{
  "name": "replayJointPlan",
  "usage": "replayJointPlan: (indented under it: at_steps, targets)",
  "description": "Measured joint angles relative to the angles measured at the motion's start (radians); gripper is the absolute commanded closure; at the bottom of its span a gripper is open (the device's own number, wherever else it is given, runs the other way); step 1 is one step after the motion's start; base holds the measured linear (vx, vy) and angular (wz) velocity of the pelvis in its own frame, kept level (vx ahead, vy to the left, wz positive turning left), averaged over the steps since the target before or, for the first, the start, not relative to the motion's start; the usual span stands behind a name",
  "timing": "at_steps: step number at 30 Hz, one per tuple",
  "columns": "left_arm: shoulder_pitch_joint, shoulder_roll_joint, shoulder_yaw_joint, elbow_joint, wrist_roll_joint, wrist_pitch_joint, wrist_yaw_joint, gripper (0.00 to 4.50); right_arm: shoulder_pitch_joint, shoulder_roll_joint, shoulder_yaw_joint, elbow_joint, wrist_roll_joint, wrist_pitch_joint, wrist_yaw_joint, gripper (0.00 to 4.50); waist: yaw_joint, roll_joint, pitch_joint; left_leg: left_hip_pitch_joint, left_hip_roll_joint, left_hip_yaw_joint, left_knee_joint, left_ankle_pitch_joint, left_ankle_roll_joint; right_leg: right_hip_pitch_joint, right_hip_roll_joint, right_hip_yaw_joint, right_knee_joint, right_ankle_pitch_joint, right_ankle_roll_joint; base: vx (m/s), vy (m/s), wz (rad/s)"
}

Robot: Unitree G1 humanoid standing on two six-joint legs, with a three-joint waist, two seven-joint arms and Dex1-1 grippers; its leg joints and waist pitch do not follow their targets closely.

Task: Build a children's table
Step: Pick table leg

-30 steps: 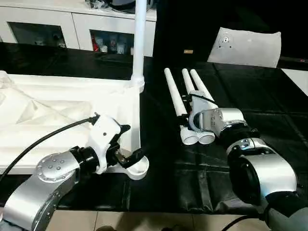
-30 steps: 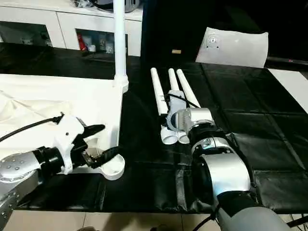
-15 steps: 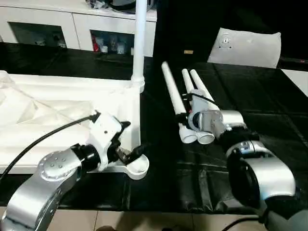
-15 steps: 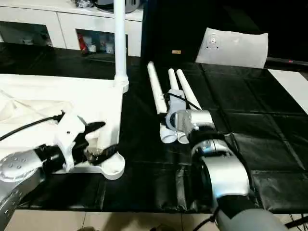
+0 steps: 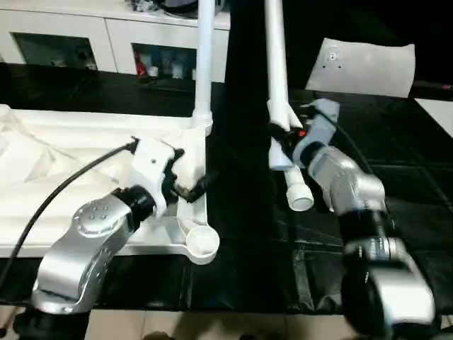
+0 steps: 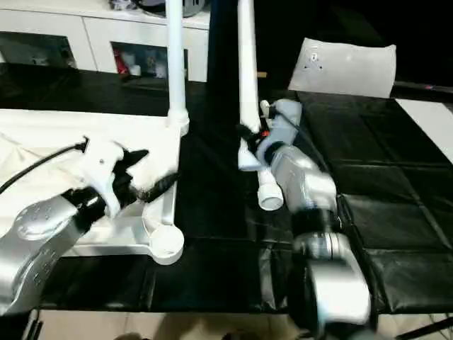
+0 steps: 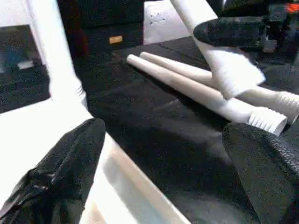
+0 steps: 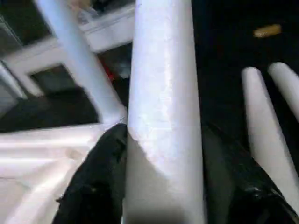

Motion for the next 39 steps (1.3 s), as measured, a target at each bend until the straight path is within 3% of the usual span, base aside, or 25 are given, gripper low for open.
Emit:
replayJointPlan:
  at_steps: [3, 9, 16, 21, 28, 31, 33, 39]
  targets:
    - [-0.046, -0.054, 0.037, 0.014, -0.051, 0.006, 0.003, 0.0, 0.064, 0.028, -0.007, -0.127, 0.091, 0.02, 0.081, 2.59, 0.002, 0.007, 0.001, 0.0, 0.0, 0.0, 0.0, 0.0, 0.0, 0.0, 0.0, 0.0, 0.001, 0.0, 0.0, 0.0, 0.0, 0.0]
    - [-0.191, -0.162, 0.145, 0.102, -0.16, 0.024, 0.058, 0.0, 0.169, 0.045, 0.009, -0.332, 0.282, 0.123, 0.229, 2.59, 0.008, 0.005, 0.0, 0.001, 0.0, 0.0, 0.0, 0.002, 0.003, 0.002, 0.0, 0.0, 0.0, 0.001, 0.001, 0.0, 0.0, 0.0]
    - [-0.353, -0.271, 0.31, 0.225, -0.375, 0.097, 0.132, 0.0, 0.238, 0.041, 0.061, -0.457, 0.388, 0.218, 0.319, 2.59, 0.023, 0.004, 0.0, -0.001, 0.0, 0.0, 0.0, 0.002, 0.003, 0.001, 0.0, -0.001, -0.001, -0.001, 0.006, 0.0, 0.0, 0.0]
    - [-0.373, -0.303, 0.355, 0.233, -0.495, 0.15, 0.134, 0.0, 0.25, 0.027, 0.101, -0.487, 0.404, 0.244, 0.346, 2.59, 0.029, 0.003, -0.001, -0.002, 0.0, 0.0, 0.0, 0.002, 0.003, 0.001, -0.001, -0.001, -0.004, -0.001, 0.006, 0.0, 0.0, 0.0]
    - [-0.373, -0.315, 0.357, 0.198, -0.632, 0.253, 0.126, 0.0, 0.266, -0.011, 0.153, -0.522, 0.402, 0.262, 0.368, 2.59, 0.041, 0.001, 0.0, -0.003, 0.0, 0.0, -0.001, 0.002, 0.003, 0.001, -0.001, -0.001, -0.005, -0.001, 0.006, 0.0, 0.0, 0.0]
    - [-0.372, -0.314, 0.353, 0.176, -0.658, 0.27, 0.118, 0.0, 0.267, -0.025, 0.182, -0.527, 0.396, 0.264, 0.387, 2.59, 0.043, 0.001, 0.0, -0.002, 0.0, 0.0, -0.001, 0.002, 0.003, 0.001, -0.001, -0.001, -0.005, -0.002, 0.008, 0.0, 0.0, 0.0]
    - [-0.37, -0.306, 0.347, 0.172, -0.661, 0.274, 0.111, 0.3, 0.272, -0.024, 0.191, -0.527, 0.389, 0.264, 0.39, 2.59, 0.045, 0.001, 0.0, -0.002, 0.0, 0.0, -0.001, 0.002, 0.003, 0.001, -0.001, -0.001, -0.005, -0.002, 0.009, 0.0, 0.0, 0.0]
    - [-0.351, -0.275, 0.346, 0.17, -0.668, 0.274, 0.091, 0.3, 0.276, -0.029, 0.208, -0.524, 0.367, 0.243, 0.388, 2.59, 0.05, 0.001, 0.0, -0.003, 0.0, 0.0, -0.002, 0.002, 0.003, 0.001, -0.001, -0.001, -0.006, -0.002, 0.009, 0.0, 0.0, 0.0]
